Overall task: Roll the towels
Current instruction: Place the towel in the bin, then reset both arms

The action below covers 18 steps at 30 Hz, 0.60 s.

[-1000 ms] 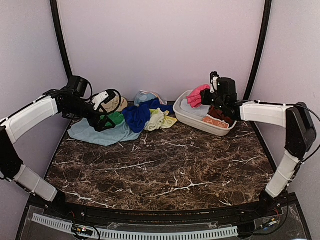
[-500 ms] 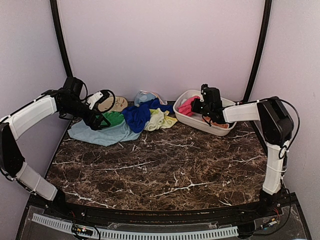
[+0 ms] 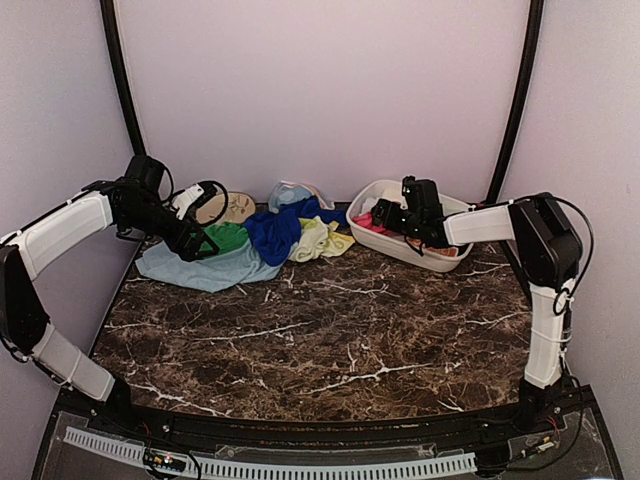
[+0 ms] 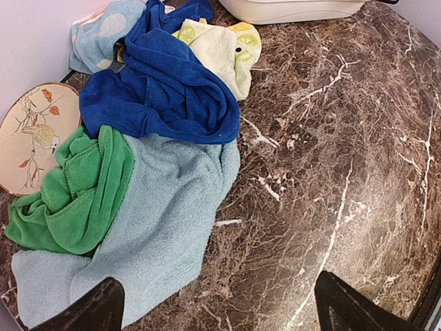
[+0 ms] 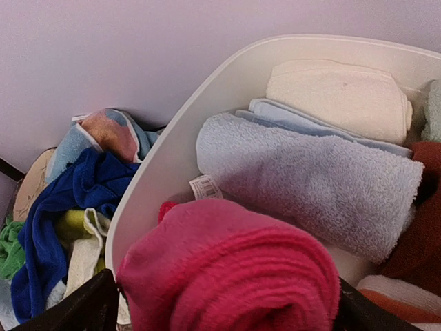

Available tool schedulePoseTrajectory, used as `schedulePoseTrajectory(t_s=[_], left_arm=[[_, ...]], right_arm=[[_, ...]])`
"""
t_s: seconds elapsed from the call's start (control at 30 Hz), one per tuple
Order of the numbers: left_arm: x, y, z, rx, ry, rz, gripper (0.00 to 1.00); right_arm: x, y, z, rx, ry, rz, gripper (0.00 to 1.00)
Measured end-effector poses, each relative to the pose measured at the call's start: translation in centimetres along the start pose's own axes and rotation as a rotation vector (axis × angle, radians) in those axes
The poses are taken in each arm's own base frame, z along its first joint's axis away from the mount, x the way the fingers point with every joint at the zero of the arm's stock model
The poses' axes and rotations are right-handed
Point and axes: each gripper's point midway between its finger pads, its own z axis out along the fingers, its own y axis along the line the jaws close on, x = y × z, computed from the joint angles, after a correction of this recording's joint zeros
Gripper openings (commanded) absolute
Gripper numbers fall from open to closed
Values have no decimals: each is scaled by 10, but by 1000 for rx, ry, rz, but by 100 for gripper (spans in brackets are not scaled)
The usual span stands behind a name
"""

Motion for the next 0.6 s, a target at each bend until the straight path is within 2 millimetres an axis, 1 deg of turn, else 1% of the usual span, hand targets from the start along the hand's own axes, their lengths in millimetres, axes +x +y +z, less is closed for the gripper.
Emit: schedulePoseTrajectory(t_s=[0.13,0.27,0.37,0.47,0.57,0.6], left_arm=[[0,0,0,2,-2,-10,99],[-1,-1,0,7,-7,-17,99],[-2,-1,0,11,-14,-17,99],[-4,-1,-1,14,-21,-19,99],[-5,-1,-1,15,-28,-17,99],[-6,-1,-1,15,-29,-19,99]], right_arm=[[3,-5,-15,29,32,-21,100],[-11,1,-34,31,34,-30,100],[-26,7,-53,30,25,-36,100],[-38,9,-71,44,20,-56,100],[-43,6,-79,61,23,-78,100],[-43,5,-79,65,29,-86,97]])
